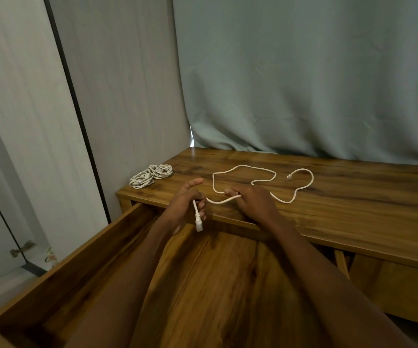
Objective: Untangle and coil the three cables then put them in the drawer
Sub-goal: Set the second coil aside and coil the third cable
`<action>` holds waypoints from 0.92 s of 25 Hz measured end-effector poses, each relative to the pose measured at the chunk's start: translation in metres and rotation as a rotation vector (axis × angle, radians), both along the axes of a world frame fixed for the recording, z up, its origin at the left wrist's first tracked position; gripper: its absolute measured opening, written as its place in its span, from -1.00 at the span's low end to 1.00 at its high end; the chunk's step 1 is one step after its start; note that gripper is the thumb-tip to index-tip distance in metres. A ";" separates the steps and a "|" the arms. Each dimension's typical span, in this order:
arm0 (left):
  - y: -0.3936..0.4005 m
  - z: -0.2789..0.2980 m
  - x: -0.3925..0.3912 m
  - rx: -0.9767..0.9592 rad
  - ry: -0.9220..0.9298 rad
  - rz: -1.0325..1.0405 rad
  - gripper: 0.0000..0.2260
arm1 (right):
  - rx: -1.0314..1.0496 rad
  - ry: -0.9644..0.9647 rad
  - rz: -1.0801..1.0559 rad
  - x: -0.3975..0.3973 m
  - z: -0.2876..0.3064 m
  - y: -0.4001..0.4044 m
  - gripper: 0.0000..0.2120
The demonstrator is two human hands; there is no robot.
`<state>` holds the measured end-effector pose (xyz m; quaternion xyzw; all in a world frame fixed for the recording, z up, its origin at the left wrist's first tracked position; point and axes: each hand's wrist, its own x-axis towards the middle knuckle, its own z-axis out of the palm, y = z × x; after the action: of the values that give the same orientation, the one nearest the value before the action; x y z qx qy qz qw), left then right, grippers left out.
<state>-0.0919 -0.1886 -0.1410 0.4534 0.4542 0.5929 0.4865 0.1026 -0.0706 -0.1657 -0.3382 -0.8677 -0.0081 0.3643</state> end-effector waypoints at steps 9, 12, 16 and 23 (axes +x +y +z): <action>-0.004 0.004 -0.022 0.050 0.031 0.057 -0.66 | 0.306 -0.279 0.130 -0.011 0.008 -0.020 -0.58; -0.002 0.000 -0.022 -0.079 0.036 0.029 -0.65 | 0.365 -0.241 -0.027 -0.010 0.004 -0.013 -0.62; 0.002 0.000 -0.024 -0.168 -0.110 -0.214 -0.57 | 0.480 -0.111 -0.167 -0.007 0.004 -0.013 -0.63; -0.006 0.007 0.015 -0.061 -0.305 -0.590 -0.43 | 0.379 -0.049 0.082 -0.005 -0.006 -0.015 -0.84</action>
<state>-0.0770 -0.1948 -0.1338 0.4565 0.2429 0.4736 0.7129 0.0981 -0.0855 -0.1713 -0.2276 -0.8724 -0.1646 0.4000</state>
